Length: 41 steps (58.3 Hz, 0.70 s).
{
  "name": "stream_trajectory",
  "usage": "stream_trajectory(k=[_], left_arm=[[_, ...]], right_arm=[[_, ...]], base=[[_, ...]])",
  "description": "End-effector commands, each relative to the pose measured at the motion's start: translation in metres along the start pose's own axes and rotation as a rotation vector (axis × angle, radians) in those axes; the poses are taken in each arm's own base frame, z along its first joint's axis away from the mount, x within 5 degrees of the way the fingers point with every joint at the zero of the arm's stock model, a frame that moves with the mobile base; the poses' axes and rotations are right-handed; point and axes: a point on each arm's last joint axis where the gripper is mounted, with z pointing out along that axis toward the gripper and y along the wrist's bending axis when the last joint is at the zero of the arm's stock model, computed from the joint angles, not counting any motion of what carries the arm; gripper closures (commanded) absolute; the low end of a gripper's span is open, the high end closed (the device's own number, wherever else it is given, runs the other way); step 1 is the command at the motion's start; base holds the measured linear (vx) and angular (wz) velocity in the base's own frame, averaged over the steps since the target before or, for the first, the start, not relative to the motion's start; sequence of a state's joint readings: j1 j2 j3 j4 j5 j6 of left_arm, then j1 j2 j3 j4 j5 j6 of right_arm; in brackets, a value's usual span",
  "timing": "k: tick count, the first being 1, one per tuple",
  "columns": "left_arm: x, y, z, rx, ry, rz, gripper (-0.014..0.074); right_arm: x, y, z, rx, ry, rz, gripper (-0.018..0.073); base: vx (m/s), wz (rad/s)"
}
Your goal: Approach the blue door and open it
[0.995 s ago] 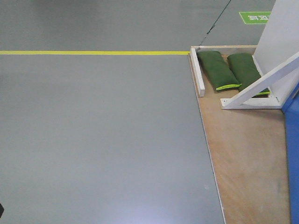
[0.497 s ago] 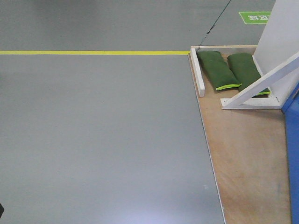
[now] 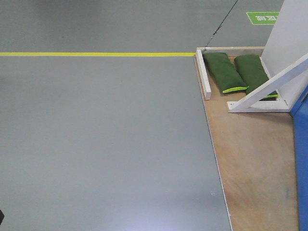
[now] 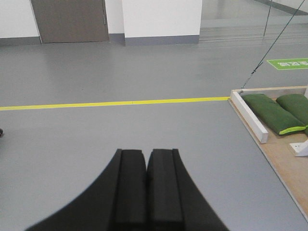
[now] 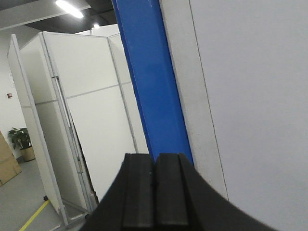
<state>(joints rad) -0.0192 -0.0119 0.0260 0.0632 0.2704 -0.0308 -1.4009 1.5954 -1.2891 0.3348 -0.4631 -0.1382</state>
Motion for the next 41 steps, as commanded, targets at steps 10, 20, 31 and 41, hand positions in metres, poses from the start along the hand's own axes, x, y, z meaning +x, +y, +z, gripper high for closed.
stream_trajectory(k=[10, 20, 31, 41], left_arm=[[-0.017, 0.000, -0.004, 0.003, -0.121, -0.007, 0.0524], [-0.017, 0.000, -0.004, 0.003, -0.121, -0.007, 0.0524], [-0.017, 0.000, -0.004, 0.003, -0.121, -0.007, 0.0524], [-0.017, 0.000, -0.004, 0.003, -0.121, -0.007, 0.0524]], right_arm=[[-0.071, 0.014, -0.030, -0.068, -0.161, -0.046, 0.0547], [-0.084, 0.028, -0.042, -0.114, -0.183, -0.027, 0.0547], [-0.096, 0.047, -0.055, -0.174, -0.207, -0.001, 0.0547], [-0.104, 0.064, -0.070, -0.242, -0.190, 0.023, 0.0547]], base=[[0.00, 0.00], [0.00, 0.00], [0.00, 0.00], [0.00, -0.01]])
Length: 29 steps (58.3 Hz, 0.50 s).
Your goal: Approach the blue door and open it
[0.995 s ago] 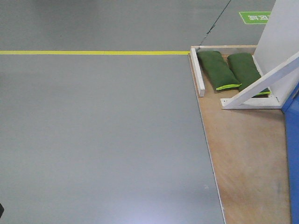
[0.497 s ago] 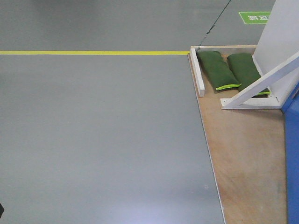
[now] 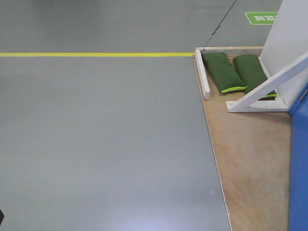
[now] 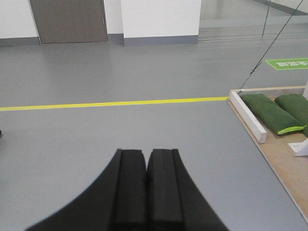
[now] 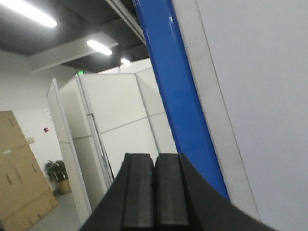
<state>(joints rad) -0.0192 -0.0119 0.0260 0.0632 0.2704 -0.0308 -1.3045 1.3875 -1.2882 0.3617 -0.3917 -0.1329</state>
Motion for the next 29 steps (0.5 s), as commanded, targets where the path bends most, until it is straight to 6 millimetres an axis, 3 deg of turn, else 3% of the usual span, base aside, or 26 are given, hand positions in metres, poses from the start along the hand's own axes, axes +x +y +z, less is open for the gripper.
stream_trajectory(k=[1, 29], left_arm=[[-0.017, 0.000, -0.004, 0.003, -0.121, -0.007, 0.0524], [-0.017, 0.000, -0.004, 0.003, -0.121, -0.007, 0.0524]], right_arm=[[-0.030, 0.033, -0.015, -0.128, -0.069, -0.059, 0.0547], [-0.038, 0.098, -0.048, -0.359, -0.008, 0.036, 0.0547]], base=[[-0.01, -0.02], [-0.01, -0.03]])
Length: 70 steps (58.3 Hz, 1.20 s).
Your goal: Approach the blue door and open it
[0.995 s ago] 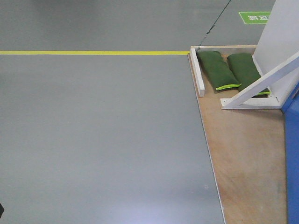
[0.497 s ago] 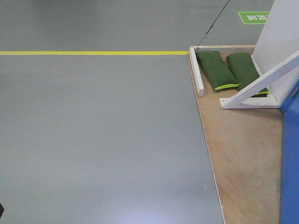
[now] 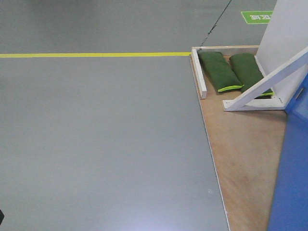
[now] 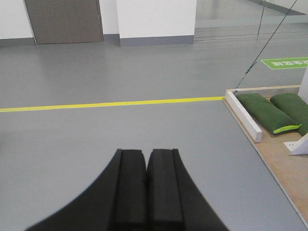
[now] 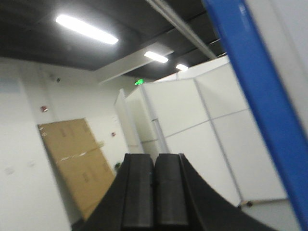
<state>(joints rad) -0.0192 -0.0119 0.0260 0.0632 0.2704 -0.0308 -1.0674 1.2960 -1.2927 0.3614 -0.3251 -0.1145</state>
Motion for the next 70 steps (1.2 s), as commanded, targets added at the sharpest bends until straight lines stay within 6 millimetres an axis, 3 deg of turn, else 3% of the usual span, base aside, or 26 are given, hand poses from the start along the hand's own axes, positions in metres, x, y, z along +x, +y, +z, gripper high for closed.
stream_trajectory(k=[1, 29, 43, 70], left_arm=[[-0.017, 0.000, -0.004, 0.003, -0.121, -0.007, 0.0524], [-0.017, 0.000, -0.004, 0.003, -0.121, -0.007, 0.0524], [-0.017, 0.000, -0.004, 0.003, -0.121, -0.007, 0.0524], [-0.017, 0.000, -0.004, 0.003, -0.121, -0.007, 0.0524]], right_arm=[[-0.014, 0.032, -0.009, -0.125, -0.023, -0.081, 0.0547], [-0.018, 0.117, -0.052, -0.452, 0.071, 0.049, 0.0547], [-0.014, 0.165, -0.085, -0.658, 0.152, 0.122, 0.0547], [-0.018, 0.231, -0.154, -0.985, 0.249, 0.243, 0.0547]], base=[[0.00, -0.02], [0.00, 0.00], [0.00, 0.00], [0.00, 0.00]])
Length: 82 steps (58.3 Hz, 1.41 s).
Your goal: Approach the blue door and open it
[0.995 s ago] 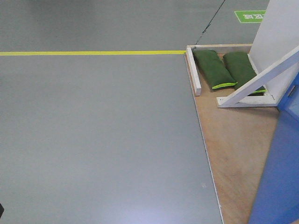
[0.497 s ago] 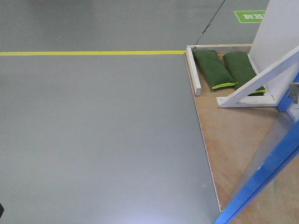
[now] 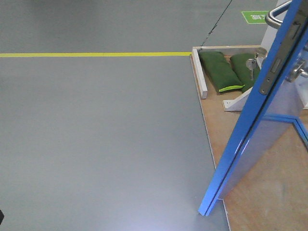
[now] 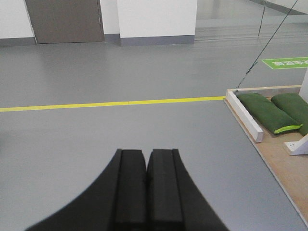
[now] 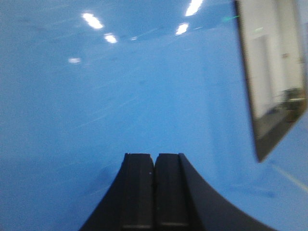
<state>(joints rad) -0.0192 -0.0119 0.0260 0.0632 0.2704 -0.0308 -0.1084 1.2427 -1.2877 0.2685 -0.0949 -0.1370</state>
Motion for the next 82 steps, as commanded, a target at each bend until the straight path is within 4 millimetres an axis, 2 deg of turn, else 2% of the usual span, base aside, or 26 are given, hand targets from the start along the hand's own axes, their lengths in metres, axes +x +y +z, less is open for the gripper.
stream_trajectory(k=[1, 12, 28, 82], left_arm=[[-0.017, 0.000, -0.004, 0.003, -0.121, -0.007, 0.0524], [-0.017, 0.000, -0.004, 0.003, -0.121, -0.007, 0.0524], [-0.017, 0.000, -0.004, 0.003, -0.121, -0.007, 0.0524], [-0.017, 0.000, -0.004, 0.003, -0.121, -0.007, 0.0524]], right_arm=[[-0.019, 0.017, -0.005, -0.053, -0.098, -0.003, 0.0547], [-0.005, 0.036, 0.003, -0.118, -0.051, 0.017, 0.0547], [0.011, 0.037, 0.015, -0.115, -0.006, 0.019, 0.0547], [0.012, 0.037, 0.015, -0.114, -0.004, 0.018, 0.0547]], base=[[0.00, 0.00], [0.00, 0.00], [0.00, 0.00], [0.00, 0.00]])
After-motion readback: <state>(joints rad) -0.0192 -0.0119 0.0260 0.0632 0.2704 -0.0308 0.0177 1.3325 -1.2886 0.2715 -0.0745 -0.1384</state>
